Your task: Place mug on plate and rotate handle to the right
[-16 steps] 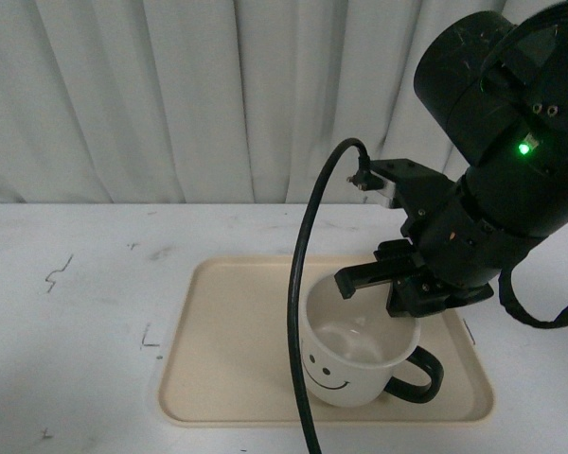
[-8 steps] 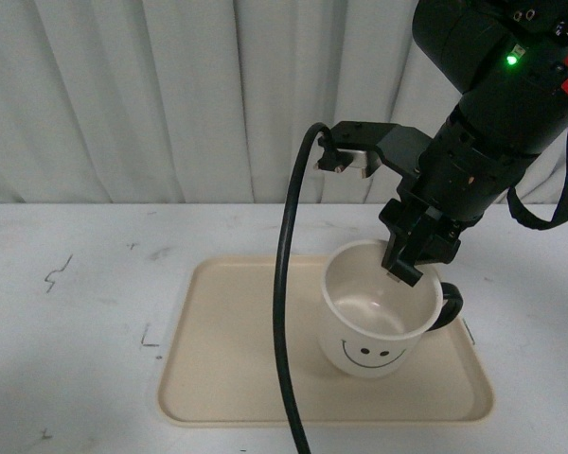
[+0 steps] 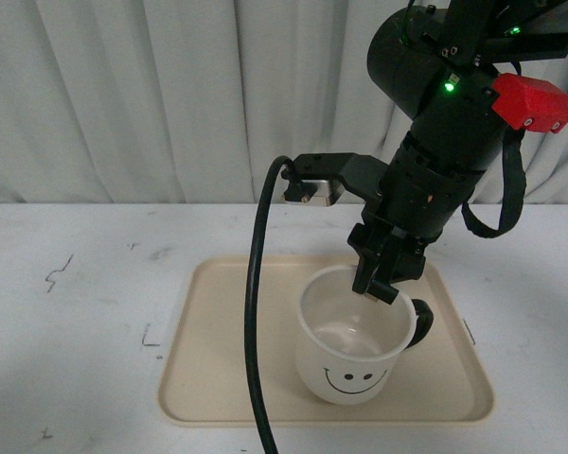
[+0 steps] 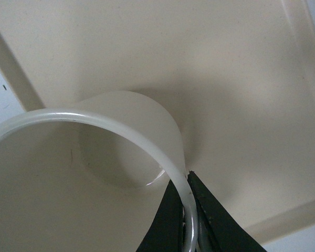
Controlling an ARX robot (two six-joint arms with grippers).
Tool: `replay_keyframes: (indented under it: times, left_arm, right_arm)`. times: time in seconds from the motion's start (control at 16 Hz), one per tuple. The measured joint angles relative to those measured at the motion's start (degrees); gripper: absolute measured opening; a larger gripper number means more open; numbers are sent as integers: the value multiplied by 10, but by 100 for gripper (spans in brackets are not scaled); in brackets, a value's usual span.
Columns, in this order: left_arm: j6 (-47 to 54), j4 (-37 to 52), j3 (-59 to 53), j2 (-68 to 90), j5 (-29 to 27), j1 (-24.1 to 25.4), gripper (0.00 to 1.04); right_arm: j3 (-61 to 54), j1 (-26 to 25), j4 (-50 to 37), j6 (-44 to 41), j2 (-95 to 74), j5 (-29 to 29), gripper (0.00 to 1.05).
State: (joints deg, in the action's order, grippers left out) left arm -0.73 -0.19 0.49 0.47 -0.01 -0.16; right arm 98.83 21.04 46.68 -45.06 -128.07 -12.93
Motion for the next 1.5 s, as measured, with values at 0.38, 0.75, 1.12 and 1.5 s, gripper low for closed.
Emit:
replay_keyframes:
  times: [0.38, 0.75, 1.12, 1.5]
  left_arm:
    - [0, 0, 0, 0, 0, 0, 98]
    - [0, 0, 0, 0, 0, 0, 98]
    - [0, 0, 0, 0, -1, 0, 98]
    - [1, 0, 0, 0, 0, 0, 98]
  right_arm:
    - [28, 8, 1, 16, -28, 7, 3]
    - [36, 6, -12, 33, -25, -40, 48]
    - [-273, -7, -658, 318, 197, 206, 56]
    - [-696, -96, -1068, 440, 407, 236, 2]
